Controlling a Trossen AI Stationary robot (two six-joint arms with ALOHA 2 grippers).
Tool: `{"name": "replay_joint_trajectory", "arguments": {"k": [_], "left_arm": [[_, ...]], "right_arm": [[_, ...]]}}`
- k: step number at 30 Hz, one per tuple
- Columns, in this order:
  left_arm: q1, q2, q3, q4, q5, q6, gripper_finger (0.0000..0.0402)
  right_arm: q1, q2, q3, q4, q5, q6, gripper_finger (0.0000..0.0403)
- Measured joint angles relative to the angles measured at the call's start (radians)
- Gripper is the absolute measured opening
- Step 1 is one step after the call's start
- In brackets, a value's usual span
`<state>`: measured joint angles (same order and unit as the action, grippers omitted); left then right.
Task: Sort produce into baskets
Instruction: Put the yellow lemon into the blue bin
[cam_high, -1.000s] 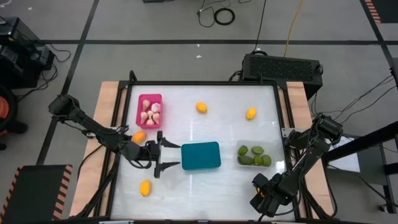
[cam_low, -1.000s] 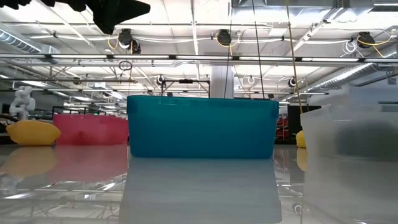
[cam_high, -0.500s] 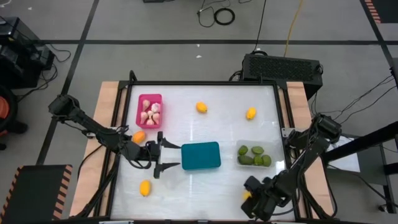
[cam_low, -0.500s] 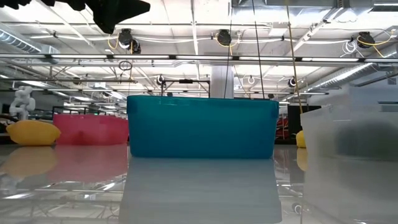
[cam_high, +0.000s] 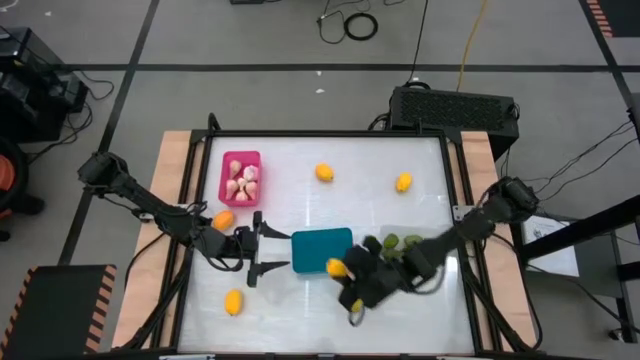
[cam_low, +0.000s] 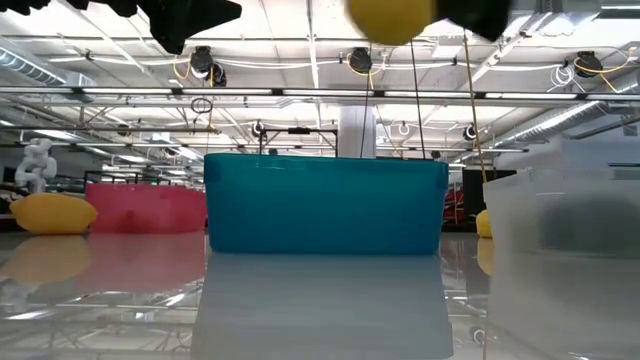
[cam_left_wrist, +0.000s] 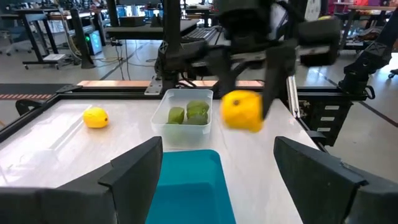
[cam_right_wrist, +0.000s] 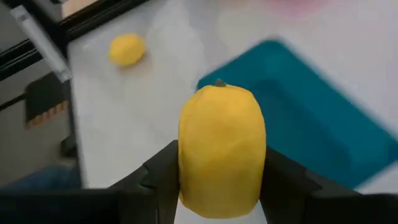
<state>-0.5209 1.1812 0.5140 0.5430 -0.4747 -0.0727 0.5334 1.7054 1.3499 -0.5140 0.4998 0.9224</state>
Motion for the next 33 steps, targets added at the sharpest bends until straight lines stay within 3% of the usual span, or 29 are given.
{"name": "replay_joint_trajectory", "arguments": {"k": [8,14,20,26,33], "left_arm": [[0.0,-0.001,0.0,-0.072,0.0,0.0,0.0315],[-0.001,-0.052,0.0,-0.181,0.0,-0.025,0.0315],[-0.001,-0.115,0.0,-0.283,-0.025,-0.08,0.0315],[-0.001,-0.12,0.0,-0.299,-0.028,-0.103,0.0315],[-0.001,-0.121,0.0,-0.301,-0.029,-0.103,0.0315]], "right_arm": [[-0.142,0.064,0.0,0.01,-0.009,-0.162,0.0169],[-0.201,0.073,0.0,0.014,-0.099,-0.179,0.0177],[-0.229,0.073,0.0,-0.001,-0.187,-0.18,0.0219],[-0.267,0.073,-0.001,-0.001,-0.218,-0.186,0.0248],[-0.334,0.073,-0.001,-0.007,-0.217,-0.179,0.0251]]}}
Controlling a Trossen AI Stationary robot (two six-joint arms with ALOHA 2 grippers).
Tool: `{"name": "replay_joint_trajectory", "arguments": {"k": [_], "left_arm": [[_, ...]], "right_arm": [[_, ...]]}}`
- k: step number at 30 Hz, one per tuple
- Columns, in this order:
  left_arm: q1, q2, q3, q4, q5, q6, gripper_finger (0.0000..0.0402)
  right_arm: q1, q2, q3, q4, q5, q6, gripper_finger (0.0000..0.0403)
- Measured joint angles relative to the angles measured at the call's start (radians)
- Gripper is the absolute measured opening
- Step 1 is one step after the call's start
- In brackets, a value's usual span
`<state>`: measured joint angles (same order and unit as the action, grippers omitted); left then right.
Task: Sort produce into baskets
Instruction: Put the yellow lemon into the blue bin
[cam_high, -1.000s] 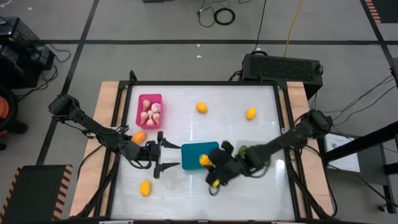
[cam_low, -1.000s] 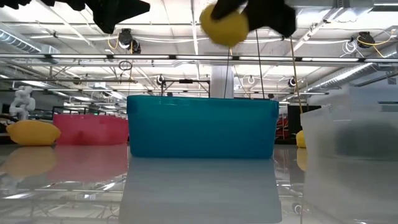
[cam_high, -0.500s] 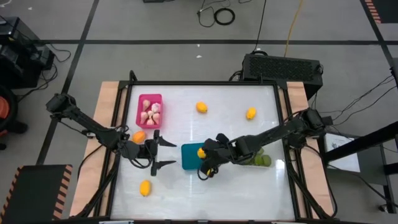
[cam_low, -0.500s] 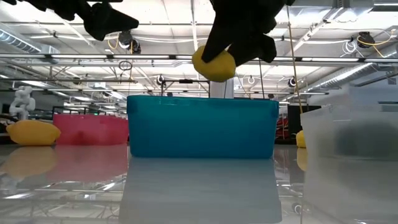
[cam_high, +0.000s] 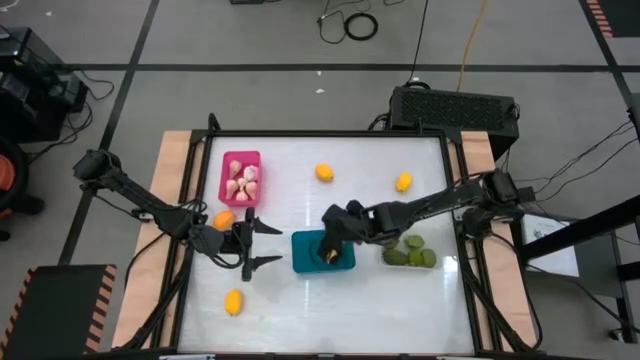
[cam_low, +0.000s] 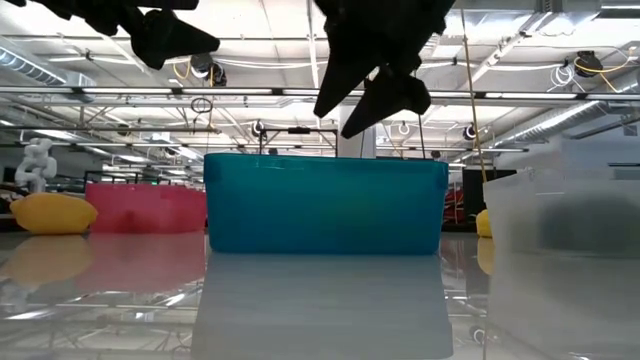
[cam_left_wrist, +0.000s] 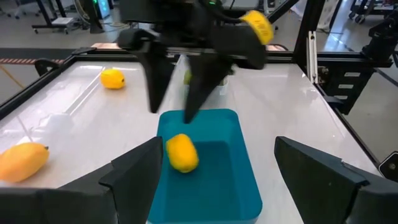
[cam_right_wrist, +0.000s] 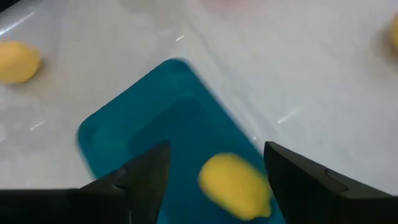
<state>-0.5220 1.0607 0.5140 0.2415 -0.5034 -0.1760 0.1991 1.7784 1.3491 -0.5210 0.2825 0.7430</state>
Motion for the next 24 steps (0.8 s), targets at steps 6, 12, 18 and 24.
{"name": "replay_joint_trajectory", "arguments": {"k": [6,12,18,24], "left_arm": [[0.0,0.0,0.0,-0.009,-0.001,0.0,0.0315],[0.0,0.0,0.0,-0.018,-0.002,0.0,0.0315],[0.0,0.0,0.0,-0.039,-0.002,0.002,0.0315],[0.0,0.0,0.0,-0.095,-0.005,0.0,0.0315]], "right_arm": [[-0.104,0.0,0.0,0.0,0.004,-0.021,0.0251],[-0.248,0.027,-0.001,0.014,0.061,-0.073,0.0251],[-0.369,0.107,-0.002,0.134,0.052,-0.146,0.0251],[-0.467,0.156,-0.001,0.243,0.039,-0.288,0.0251]]}}
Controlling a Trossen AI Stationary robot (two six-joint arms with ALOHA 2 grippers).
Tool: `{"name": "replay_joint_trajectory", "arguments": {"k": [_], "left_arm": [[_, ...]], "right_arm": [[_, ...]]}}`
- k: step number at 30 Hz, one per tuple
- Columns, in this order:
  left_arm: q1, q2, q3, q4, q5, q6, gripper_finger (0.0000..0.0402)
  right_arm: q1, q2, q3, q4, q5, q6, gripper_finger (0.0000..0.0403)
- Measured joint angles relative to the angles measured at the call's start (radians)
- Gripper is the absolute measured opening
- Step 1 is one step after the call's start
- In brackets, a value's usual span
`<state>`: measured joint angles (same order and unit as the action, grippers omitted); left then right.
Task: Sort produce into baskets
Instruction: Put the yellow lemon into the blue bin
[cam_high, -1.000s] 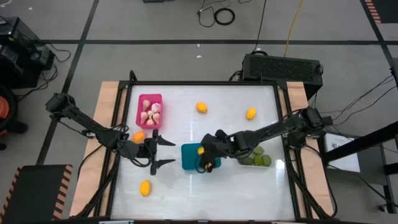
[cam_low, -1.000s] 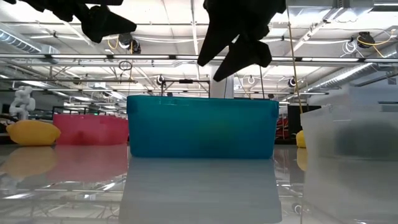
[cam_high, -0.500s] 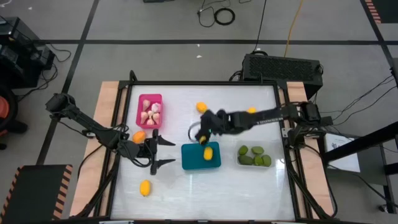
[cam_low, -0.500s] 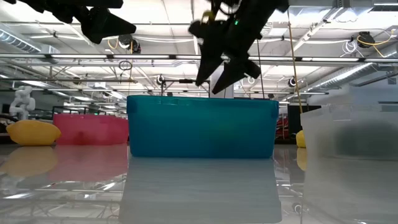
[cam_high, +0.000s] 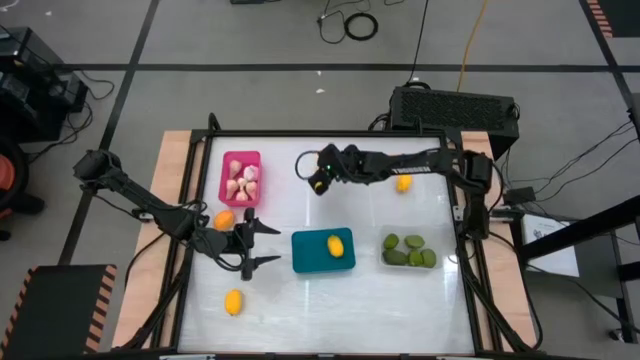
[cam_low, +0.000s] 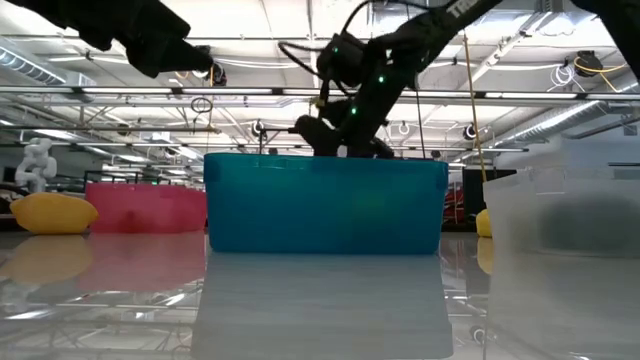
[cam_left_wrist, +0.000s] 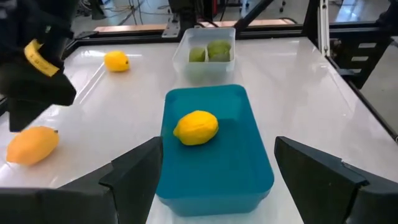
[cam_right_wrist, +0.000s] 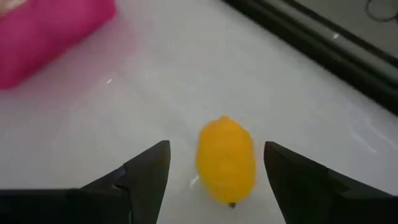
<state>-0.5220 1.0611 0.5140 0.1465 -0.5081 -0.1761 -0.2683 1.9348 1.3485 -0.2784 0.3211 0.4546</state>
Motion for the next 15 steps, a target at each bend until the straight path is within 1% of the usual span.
{"name": "replay_joint_trajectory", "arguments": {"k": [3,5,15], "left_arm": [[0.001,0.0,0.0,-0.01,-0.001,0.002,0.0315],[0.001,0.0,0.0,-0.014,-0.003,0.002,0.0315],[0.005,0.0,0.0,-0.04,-0.019,0.007,0.0315]], "right_arm": [[-0.044,0.032,0.0,0.016,-0.091,-0.03,0.0251],[-0.063,0.05,0.0,0.022,-0.132,-0.033,0.0251],[-0.079,0.111,0.0,0.022,-0.143,-0.086,0.0251]]}}
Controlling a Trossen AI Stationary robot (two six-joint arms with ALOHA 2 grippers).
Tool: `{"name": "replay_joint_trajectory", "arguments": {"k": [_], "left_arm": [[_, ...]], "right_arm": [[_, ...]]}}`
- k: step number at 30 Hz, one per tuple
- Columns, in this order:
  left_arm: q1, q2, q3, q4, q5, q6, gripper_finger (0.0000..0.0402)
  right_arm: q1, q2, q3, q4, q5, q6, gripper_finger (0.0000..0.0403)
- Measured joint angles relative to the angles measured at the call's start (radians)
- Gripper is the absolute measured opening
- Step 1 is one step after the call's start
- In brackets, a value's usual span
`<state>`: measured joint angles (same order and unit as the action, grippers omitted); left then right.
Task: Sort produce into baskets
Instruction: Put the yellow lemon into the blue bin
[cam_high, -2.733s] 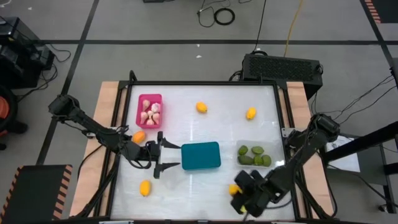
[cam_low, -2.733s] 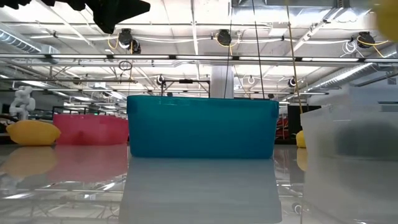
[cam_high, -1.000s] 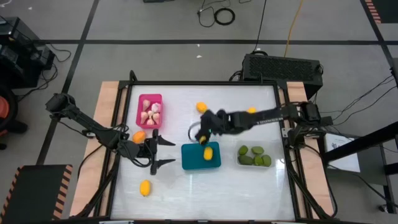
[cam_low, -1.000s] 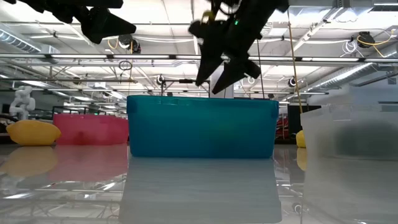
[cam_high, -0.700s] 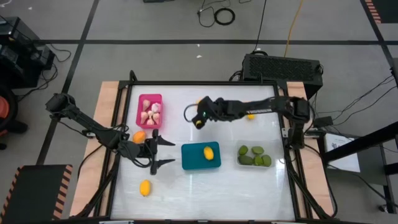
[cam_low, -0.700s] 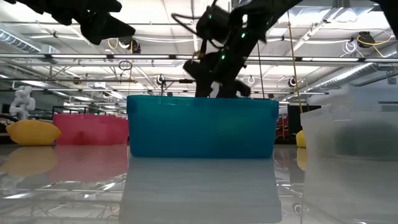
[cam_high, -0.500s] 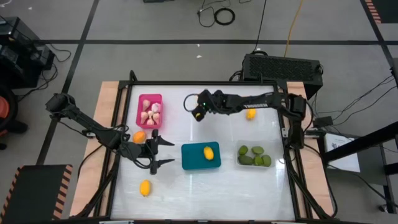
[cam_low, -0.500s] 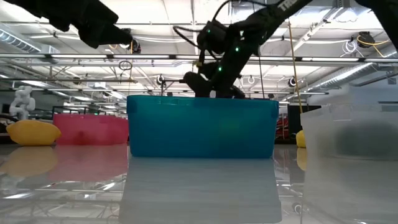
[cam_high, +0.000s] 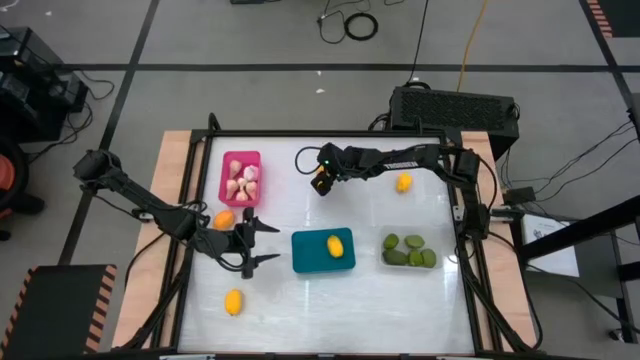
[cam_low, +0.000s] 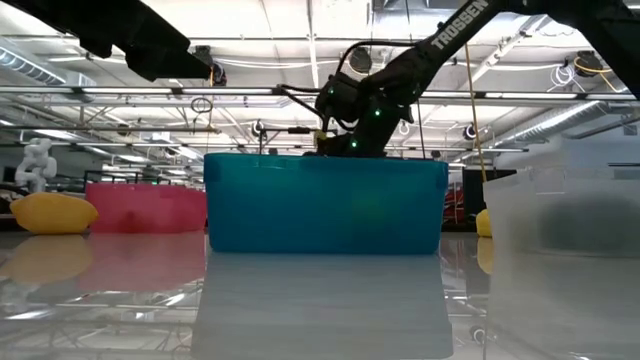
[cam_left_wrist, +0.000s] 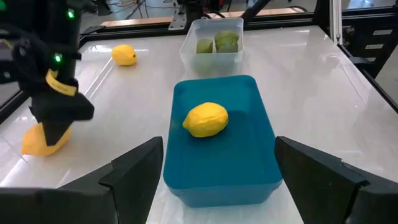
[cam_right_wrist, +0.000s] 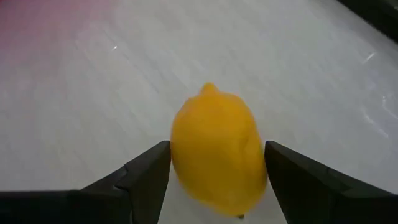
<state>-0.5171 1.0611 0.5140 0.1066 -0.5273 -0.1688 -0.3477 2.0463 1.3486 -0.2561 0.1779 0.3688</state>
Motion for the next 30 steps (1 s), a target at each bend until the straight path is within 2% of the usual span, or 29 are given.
{"name": "replay_joint_trajectory", "arguments": {"k": [5,12,16,20,30], "left_arm": [[0.001,0.0,0.0,-0.015,-0.006,-0.003,0.0315],[0.001,0.0,0.0,-0.015,-0.009,-0.002,0.0315],[0.001,0.0,0.0,-0.017,-0.009,-0.002,0.0315],[0.001,0.0,0.0,-0.019,-0.009,-0.002,0.0315],[0.001,0.0,0.0,-0.047,-0.009,-0.01,0.0315]], "right_arm": [[0.0,0.017,-0.002,-0.006,0.002,-0.007,0.0246],[0.013,0.004,0.012,-0.016,-0.005,-0.018,0.0199],[0.042,0.004,0.083,-0.097,-0.102,-0.014,0.0185],[0.114,0.003,0.168,-0.182,-0.18,0.001,0.0187],[0.371,0.001,0.383,-0.384,-0.18,-0.011,0.0191]]}}
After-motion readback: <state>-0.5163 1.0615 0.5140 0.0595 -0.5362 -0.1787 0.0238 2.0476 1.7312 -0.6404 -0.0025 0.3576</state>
